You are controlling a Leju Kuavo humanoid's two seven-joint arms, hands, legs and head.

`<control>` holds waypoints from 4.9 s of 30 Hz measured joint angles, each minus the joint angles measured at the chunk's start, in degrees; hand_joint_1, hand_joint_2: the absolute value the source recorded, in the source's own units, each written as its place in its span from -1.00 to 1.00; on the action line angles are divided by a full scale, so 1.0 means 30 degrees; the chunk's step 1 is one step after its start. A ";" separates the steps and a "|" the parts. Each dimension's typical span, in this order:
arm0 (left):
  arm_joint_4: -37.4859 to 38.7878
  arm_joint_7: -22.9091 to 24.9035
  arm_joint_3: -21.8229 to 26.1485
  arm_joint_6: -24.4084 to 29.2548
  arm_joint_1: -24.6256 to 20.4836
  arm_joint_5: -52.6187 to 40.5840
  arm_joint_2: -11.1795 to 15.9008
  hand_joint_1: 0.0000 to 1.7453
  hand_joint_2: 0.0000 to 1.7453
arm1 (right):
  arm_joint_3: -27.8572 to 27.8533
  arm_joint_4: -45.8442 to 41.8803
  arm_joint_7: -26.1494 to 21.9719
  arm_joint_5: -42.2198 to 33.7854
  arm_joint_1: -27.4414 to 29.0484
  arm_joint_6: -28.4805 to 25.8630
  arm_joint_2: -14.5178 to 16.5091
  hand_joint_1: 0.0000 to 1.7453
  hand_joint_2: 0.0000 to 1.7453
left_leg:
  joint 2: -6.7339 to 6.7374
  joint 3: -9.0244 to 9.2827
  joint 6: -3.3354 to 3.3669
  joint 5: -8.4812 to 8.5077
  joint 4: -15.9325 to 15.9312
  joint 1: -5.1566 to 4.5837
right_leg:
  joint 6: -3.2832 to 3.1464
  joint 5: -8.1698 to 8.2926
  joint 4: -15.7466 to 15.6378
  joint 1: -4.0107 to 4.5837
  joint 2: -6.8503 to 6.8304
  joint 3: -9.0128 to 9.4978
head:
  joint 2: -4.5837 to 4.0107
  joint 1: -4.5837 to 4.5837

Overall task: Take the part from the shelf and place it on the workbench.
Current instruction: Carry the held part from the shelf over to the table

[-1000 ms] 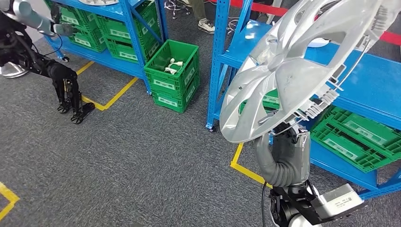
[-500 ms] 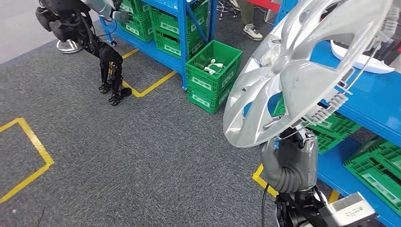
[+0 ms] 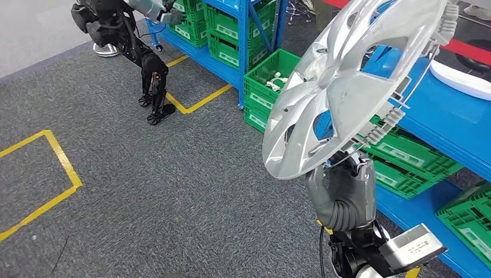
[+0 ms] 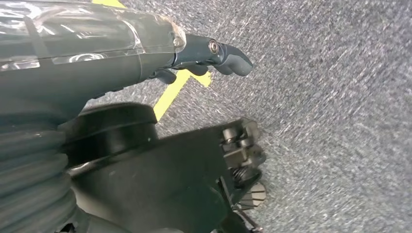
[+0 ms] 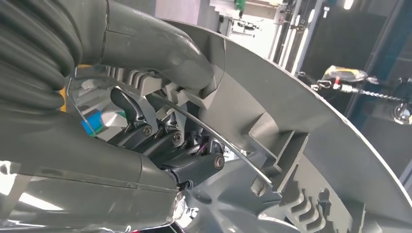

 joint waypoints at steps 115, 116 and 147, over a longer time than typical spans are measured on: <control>0.0122 0.1280 0.0000 -0.0233 -0.0024 0.0080 0.0860 -1.00 1.00 | 0.0741 0.1924 -0.1583 -0.1637 -0.0081 -0.0058 0.0550 1.00 1.00 | -0.1528 -0.1461 0.0087 -0.1557 0.2671 -0.0221 | -0.0708 0.0595 -0.0146 0.0164 0.1500 -0.0387 | 0.0000 0.0596; 0.0118 0.1253 0.0000 -0.0237 -0.0022 0.0087 0.0865 -1.00 1.00 | 0.0743 0.1942 -0.1608 -0.1626 -0.0098 -0.0045 0.0563 1.00 1.00 | -0.1478 -0.2010 -0.0034 -0.2002 0.3751 -0.0105 | -0.0706 0.0579 -0.0141 0.0154 0.1266 -0.0383 | 0.0000 0.0540; 0.0104 0.1450 -0.0007 -0.0570 -0.0077 -0.0104 0.1913 -1.00 1.00 | 0.0869 0.2731 -0.3967 -0.3382 0.0893 -0.0339 0.1605 1.00 1.00 | -0.1388 -0.1959 -0.0121 -0.1846 0.3582 -0.0062 | -0.0761 0.0593 -0.0177 0.0197 0.1196 -0.0342 | 0.0000 0.0687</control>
